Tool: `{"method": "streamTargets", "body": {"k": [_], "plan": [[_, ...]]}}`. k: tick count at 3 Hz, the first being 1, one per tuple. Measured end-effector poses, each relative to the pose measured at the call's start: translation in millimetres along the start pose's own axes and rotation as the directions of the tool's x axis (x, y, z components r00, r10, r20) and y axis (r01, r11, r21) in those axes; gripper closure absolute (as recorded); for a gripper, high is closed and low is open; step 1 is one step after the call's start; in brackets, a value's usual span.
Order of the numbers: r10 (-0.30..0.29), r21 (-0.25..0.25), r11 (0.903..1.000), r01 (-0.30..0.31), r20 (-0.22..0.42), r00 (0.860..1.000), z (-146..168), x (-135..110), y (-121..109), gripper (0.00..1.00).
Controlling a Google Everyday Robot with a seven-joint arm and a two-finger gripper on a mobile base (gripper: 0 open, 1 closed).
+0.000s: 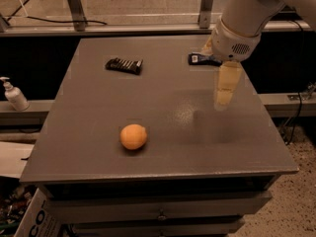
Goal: Move rxbar chocolate near rxbar blueberry
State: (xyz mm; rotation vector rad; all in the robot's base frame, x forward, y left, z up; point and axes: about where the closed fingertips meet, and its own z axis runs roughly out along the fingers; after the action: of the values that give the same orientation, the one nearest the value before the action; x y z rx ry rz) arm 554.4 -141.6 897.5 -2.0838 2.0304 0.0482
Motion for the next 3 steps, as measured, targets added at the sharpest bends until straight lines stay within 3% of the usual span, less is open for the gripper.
{"method": "streamTargets", "body": {"k": [1,3], "plan": [[-0.037,-0.001,0.9993,0.037,0.033,0.999,3.7,-22.2,-18.8,0.0],[-0.096,-0.034,0.9945,0.1,0.096,0.991,12.2,-64.6,-23.8,0.0]]}}
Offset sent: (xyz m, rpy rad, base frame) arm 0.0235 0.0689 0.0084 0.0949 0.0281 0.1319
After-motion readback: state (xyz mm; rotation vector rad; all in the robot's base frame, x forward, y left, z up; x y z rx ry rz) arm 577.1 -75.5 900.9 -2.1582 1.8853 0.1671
